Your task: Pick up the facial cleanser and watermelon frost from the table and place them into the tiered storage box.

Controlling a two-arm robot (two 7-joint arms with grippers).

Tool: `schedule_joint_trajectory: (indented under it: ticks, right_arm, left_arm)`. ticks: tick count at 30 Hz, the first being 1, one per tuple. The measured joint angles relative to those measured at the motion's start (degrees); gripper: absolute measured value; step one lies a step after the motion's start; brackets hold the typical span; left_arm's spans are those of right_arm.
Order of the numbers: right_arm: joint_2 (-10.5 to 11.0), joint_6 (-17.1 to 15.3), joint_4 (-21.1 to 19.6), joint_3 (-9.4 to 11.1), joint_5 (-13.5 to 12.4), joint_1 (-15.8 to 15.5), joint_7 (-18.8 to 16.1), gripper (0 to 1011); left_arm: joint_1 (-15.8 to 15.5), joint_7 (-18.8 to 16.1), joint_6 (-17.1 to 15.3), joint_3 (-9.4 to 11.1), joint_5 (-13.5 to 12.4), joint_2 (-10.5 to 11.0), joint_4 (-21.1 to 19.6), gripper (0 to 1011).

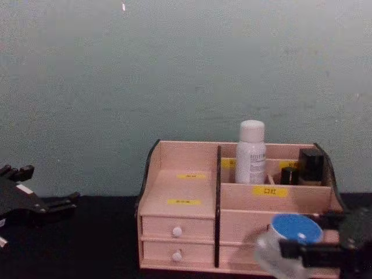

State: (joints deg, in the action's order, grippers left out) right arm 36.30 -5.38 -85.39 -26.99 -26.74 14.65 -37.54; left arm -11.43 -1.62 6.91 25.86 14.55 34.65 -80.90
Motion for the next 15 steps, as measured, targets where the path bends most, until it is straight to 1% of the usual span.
schedule_joint_trajectory:
  ticks: [6,9,15]
  right_arm:
    - [-2.0,0.7,0.9,-1.5,0.6,3.2,-0.2,726]
    - [-3.7,0.7,1.8,-2.6,1.3,5.5,0.0,726]
    - [-6.2,0.8,3.8,-4.0,2.5,8.8,0.6,726]
  left_arm:
    - [0.0,0.0,0.0,0.0,0.0,0.0,0.0,1001]
    - [0.0,0.0,0.0,0.0,0.0,0.0,0.0,1001]
    - [0.0,0.0,0.0,0.0,0.0,0.0,0.0,1001]
